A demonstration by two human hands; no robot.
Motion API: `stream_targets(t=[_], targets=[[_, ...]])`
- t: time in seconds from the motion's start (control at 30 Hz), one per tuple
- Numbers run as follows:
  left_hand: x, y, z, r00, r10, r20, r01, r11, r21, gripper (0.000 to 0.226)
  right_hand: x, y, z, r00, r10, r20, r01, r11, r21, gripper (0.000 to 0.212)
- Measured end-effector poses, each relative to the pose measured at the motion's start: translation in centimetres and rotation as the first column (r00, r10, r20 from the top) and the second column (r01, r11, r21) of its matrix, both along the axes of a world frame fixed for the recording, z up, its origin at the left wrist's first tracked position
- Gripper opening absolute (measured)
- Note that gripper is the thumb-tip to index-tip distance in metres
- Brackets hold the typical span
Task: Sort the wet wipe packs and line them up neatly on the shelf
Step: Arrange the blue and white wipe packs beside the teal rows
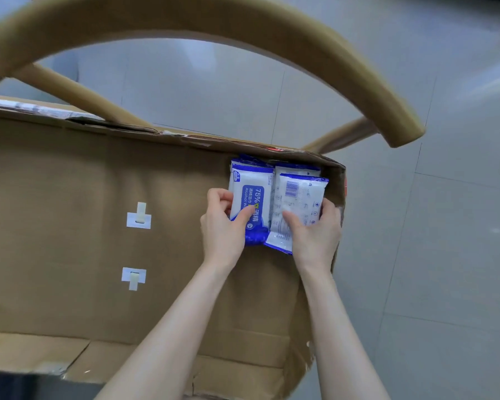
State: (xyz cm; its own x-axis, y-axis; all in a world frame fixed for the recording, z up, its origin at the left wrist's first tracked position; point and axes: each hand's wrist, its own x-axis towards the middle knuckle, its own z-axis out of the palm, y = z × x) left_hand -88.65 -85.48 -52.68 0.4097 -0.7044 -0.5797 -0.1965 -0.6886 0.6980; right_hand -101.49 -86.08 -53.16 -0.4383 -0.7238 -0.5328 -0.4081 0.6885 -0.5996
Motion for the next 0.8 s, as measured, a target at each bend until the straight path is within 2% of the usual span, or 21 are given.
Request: stream_targets(t=[0.1,0.2,0.27,0.43,0.57,0.7,0.8], targets=[[0.6,1.0,2.3,0.995,0.059,-0.08,-0.061,0.998,-0.016,0.031,-0.4,0.4,2.4,0.983,-0.048,0.175,0.052,0.999,-0.014,0.04],[1.3,2.6,5.8,0.984,0.092,-0.154,-0.096,0.995,-0.015,0.014,-0.6,1.5,5.9,0.927,-0.042,0.373,0.053,0.998,-0.02,0.033],[1.8,4.0,8.9,0.965,0.141,-0.22,-0.148,0.989,-0.013,0.007,-0.6,2.3,8.4,0.892,-0.008,0.451,0.027,0.999,-0.037,0.031],[3.2,8.2,17.3,0.924,0.226,-0.309,-0.255,0.965,-0.059,0.004,0.6,4.8,15.2,0.838,0.154,0.524,-0.128,0.988,-0.086,0.021],[4.5,11.9,22.8,0.91,0.256,-0.326,-0.31,0.942,-0.127,0.001,2.5,7.0,21.2,0.77,0.287,0.569,-0.256,0.957,-0.135,0.024],[7.0,15.9,27.3,0.896,0.282,-0.343,-0.362,0.911,-0.197,0.006,5.6,9.1,27.0,0.646,0.391,0.655,-0.413,0.901,-0.131,0.015],[9.7,19.6,29.8,0.873,0.335,-0.355,-0.429,0.873,-0.231,0.015,9.0,11.2,30.2,0.56,0.432,0.707,-0.526,0.845,-0.1,0.02]])
